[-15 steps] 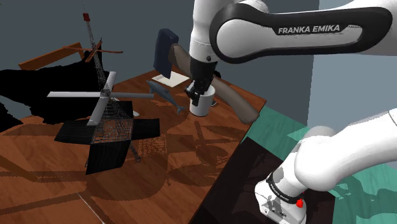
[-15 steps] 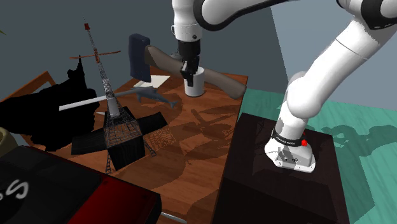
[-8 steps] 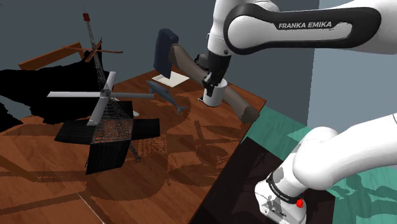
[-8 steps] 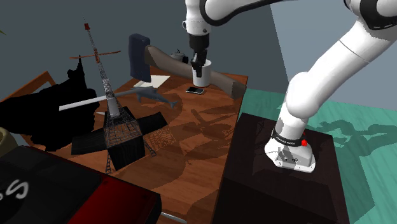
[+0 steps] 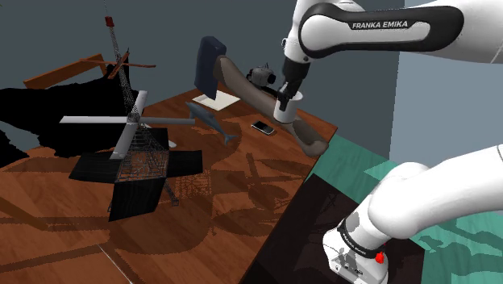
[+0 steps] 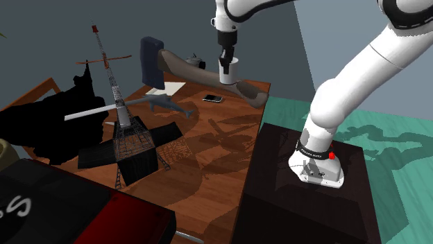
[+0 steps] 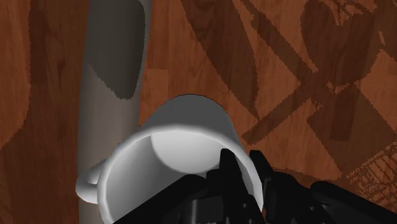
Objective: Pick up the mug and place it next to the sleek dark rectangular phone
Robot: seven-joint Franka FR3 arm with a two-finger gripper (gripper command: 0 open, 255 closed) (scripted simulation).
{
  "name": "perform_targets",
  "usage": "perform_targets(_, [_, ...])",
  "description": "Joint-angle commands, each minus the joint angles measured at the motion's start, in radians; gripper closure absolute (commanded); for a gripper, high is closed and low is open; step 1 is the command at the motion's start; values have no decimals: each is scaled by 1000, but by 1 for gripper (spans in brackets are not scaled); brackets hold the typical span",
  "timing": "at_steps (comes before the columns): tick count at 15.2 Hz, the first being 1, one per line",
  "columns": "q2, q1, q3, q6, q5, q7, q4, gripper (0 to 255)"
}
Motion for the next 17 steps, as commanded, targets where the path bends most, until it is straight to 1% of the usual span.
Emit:
perform_targets(1, [27, -20, -36, 11, -16, -49, 18, 255])
perform_targets(5, [71, -57, -106, 24, -42, -143, 57, 255])
perform_targets(10, [149, -100, -190, 38, -60, -261, 131, 255])
perform_targets(17, [297, -154, -298, 46, -48, -431, 282, 255])
